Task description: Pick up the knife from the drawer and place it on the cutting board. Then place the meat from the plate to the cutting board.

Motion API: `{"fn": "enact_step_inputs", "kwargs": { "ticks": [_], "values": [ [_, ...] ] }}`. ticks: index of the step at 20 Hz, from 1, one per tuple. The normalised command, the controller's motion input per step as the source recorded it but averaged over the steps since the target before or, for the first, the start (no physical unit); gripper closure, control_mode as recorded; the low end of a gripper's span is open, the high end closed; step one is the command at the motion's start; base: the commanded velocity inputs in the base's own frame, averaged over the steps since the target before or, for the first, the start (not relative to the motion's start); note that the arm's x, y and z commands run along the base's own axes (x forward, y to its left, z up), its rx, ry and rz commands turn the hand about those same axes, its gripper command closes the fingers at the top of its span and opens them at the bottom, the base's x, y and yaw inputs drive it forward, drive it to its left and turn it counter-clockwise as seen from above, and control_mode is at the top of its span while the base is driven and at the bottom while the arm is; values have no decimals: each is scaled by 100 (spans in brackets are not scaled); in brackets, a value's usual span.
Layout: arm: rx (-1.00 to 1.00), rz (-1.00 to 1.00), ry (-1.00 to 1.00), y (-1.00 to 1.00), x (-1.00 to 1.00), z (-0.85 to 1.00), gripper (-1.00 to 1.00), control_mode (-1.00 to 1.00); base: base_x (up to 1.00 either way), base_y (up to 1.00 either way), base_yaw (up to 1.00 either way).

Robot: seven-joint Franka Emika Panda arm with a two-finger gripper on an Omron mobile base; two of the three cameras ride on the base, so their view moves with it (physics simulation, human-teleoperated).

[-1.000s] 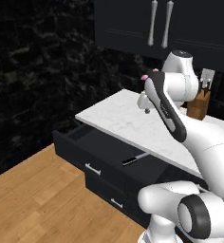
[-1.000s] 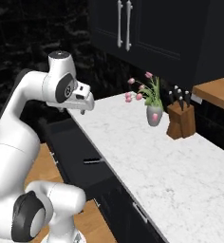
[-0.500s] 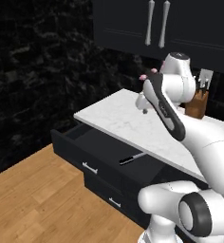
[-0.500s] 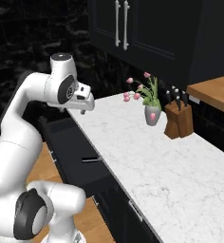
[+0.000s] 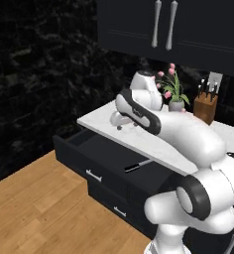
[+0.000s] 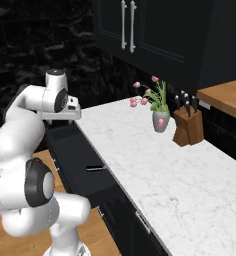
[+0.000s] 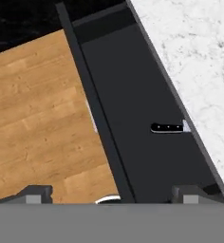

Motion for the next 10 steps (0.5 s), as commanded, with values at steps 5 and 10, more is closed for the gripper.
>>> {"fn": "enact_step_inputs", "kwargs": {
  "ticks": [5, 10],
  "values": [
    [-2, 21, 7, 60, 62, -66, -100, -100, 0, 0, 0],
    [-4, 9, 16, 38, 27, -72, -100, -100, 0, 0, 0]
  ]
}}
